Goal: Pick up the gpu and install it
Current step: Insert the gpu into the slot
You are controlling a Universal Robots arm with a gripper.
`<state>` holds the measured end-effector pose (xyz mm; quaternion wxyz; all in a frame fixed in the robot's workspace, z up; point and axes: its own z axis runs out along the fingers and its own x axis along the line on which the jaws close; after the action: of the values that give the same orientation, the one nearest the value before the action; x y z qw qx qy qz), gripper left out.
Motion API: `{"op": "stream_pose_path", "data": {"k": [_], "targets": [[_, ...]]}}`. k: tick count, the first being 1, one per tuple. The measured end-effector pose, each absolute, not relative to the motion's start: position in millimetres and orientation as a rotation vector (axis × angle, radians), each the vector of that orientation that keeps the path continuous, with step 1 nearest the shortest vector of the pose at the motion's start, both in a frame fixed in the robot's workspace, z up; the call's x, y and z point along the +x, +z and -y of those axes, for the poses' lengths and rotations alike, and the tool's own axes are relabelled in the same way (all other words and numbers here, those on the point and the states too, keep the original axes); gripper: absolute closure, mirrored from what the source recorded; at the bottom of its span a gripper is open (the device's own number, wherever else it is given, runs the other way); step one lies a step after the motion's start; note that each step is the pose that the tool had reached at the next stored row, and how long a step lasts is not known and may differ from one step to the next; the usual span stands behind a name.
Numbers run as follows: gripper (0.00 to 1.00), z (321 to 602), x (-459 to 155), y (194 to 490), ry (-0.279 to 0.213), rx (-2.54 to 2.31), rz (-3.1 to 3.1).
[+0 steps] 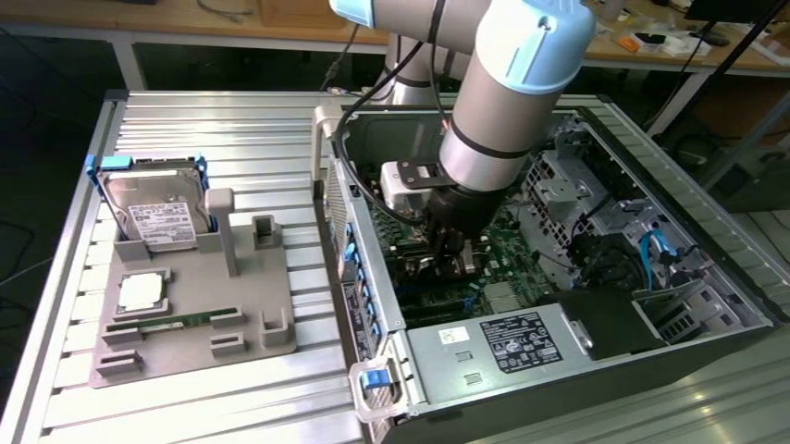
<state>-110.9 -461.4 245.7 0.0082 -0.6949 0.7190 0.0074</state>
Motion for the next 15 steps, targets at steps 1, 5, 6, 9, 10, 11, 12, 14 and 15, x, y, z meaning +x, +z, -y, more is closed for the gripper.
{"op": "stream_pose_path", "data": {"k": [1, 5, 6, 9, 10, 11, 12, 14, 15], "targets": [[0.73, 461.5, -111.0, 245.3, 0.023, -2.172, -2.247], [0.73, 461.4, -111.0, 243.5, 0.023, -2.172, -2.247], [0.73, 461.4, -111.0, 243.1, 0.023, -2.172, -2.247], [0.73, 461.4, -111.0, 243.0, 0.023, -2.172, -2.247], [0.73, 461.2, -111.0, 243.8, 0.023, -2.172, -2.248], [0.73, 461.1, -110.9, 245.1, 0.023, -2.172, -2.248], [0.73, 461.2, -111.0, 246.1, 0.023, -2.171, -2.247], [0.73, 461.2, -111.1, 248.0, 0.024, -2.171, -2.246], [0.73, 461.2, -111.1, 249.0, 0.024, -2.17, -2.246]]}}
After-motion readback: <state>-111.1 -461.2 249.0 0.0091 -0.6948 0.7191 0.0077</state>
